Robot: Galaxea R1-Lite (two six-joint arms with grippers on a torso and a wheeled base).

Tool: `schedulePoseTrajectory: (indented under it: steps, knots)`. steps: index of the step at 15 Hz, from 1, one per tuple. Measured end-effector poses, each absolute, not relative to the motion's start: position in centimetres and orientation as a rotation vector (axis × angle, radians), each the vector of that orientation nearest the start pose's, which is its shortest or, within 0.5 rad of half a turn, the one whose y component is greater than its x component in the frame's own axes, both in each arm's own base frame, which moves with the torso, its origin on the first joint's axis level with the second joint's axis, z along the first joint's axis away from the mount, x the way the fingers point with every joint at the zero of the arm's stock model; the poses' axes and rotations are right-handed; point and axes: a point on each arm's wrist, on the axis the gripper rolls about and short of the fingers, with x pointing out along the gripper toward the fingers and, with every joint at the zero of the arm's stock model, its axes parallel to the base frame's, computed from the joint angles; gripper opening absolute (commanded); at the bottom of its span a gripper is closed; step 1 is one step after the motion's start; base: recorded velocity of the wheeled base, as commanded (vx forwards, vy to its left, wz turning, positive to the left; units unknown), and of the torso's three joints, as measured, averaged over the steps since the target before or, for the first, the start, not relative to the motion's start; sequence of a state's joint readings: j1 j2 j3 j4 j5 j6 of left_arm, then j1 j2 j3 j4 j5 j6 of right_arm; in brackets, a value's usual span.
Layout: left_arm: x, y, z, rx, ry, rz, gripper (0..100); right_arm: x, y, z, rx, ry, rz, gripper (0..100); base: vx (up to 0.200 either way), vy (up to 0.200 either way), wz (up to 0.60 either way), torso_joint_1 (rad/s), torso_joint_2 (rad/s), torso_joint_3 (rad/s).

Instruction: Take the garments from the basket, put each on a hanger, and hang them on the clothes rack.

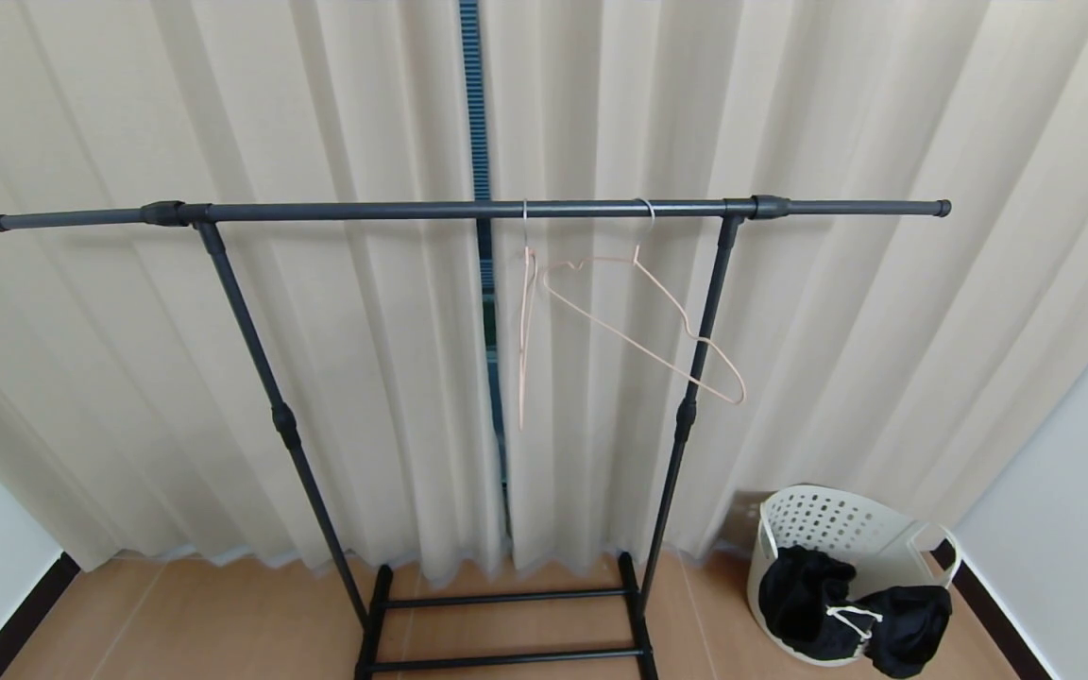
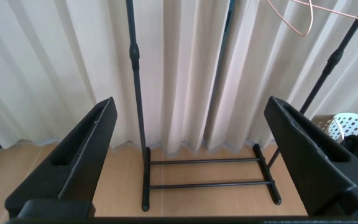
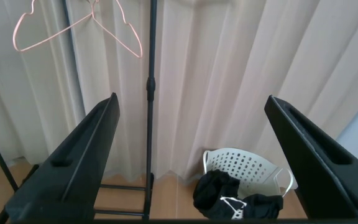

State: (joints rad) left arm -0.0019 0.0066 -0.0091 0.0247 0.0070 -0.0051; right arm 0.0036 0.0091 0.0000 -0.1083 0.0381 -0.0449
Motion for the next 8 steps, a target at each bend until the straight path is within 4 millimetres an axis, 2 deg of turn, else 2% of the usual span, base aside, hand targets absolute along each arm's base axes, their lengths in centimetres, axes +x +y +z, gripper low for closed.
schedulePoseTrajectory:
  steps: [4, 8]
  knots:
    - [-2.3, 0.02, 7.58, -0.005, 0.022, 0.005, 100, -2.26, 0.08, 8.67, -0.046, -0.099, 0.04, 100, 0.0, 0.0, 0.0, 0.0, 0.0, 0.0]
    - [-2.3, 0.02, 7.58, -0.004, 0.022, 0.005, 100, -2.26, 0.07, 8.67, -0.043, -0.1, 0.039, 100, 0.0, 0.0, 0.0, -0.13, 0.29, 0.158]
